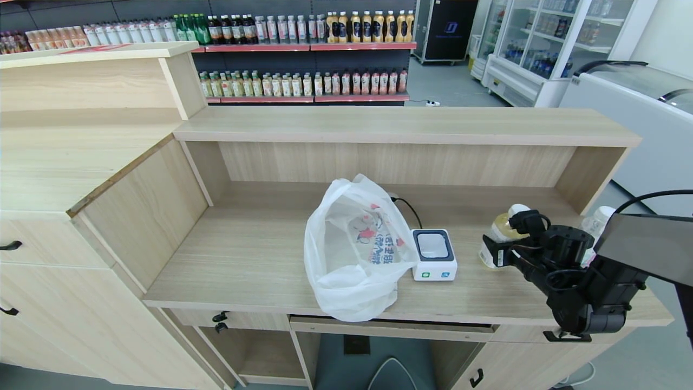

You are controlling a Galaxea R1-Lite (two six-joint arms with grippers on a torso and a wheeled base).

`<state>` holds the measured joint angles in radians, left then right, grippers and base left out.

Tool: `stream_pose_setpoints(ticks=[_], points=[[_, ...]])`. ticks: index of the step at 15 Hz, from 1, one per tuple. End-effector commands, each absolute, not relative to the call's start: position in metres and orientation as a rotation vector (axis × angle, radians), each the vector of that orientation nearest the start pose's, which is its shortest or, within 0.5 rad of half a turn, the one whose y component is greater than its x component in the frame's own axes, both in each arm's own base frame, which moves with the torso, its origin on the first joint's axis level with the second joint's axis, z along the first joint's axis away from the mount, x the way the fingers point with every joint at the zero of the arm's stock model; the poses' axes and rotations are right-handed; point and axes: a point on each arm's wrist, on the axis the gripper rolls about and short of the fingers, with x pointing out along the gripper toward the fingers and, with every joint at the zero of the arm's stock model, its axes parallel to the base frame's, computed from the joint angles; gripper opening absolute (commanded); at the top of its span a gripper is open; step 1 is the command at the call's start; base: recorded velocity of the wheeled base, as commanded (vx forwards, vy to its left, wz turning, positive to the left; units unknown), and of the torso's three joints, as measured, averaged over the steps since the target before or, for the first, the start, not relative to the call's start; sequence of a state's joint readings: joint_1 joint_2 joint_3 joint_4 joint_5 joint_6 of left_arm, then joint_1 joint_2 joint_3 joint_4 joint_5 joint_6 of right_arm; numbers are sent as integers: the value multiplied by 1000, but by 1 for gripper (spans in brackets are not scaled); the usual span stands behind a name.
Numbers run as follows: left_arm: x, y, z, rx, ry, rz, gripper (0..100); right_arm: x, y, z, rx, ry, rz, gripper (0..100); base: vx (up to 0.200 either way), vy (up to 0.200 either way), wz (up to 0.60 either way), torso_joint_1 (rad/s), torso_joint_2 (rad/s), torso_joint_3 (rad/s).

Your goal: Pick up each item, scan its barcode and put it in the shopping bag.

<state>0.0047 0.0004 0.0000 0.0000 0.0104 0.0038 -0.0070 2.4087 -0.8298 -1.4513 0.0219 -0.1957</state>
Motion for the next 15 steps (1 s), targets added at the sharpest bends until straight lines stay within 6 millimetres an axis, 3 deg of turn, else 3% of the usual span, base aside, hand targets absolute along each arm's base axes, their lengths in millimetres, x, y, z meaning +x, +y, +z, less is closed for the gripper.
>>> stream_pose_setpoints(ticks=[1,4,7,10,11,14,15], points=[[-23,0,75,3,0,15,0,399,-5,12,-194,124,22,0,0,0,0,0,0,0],[-23,0,75,3,0,15,0,399,-6,15,-188,115,22,0,0,0,0,0,0,0],[-23,0,75,5,0,15,0,393,1,51,-95,63,94,0,0,0,0,0,0,0],[-23,0,75,5,0,15,0,372,17,113,38,50,246,0,0,0,0,0,0,0],[-23,0,75,3,0,15,0,367,17,125,52,48,278,0,0,0,0,0,0,0],[-23,0,75,5,0,15,0,317,28,201,175,39,501,0,0,0,0,0,0,0],[-23,0,75,5,0,15,0,306,32,212,212,42,544,0,0,0,0,0,0,0]])
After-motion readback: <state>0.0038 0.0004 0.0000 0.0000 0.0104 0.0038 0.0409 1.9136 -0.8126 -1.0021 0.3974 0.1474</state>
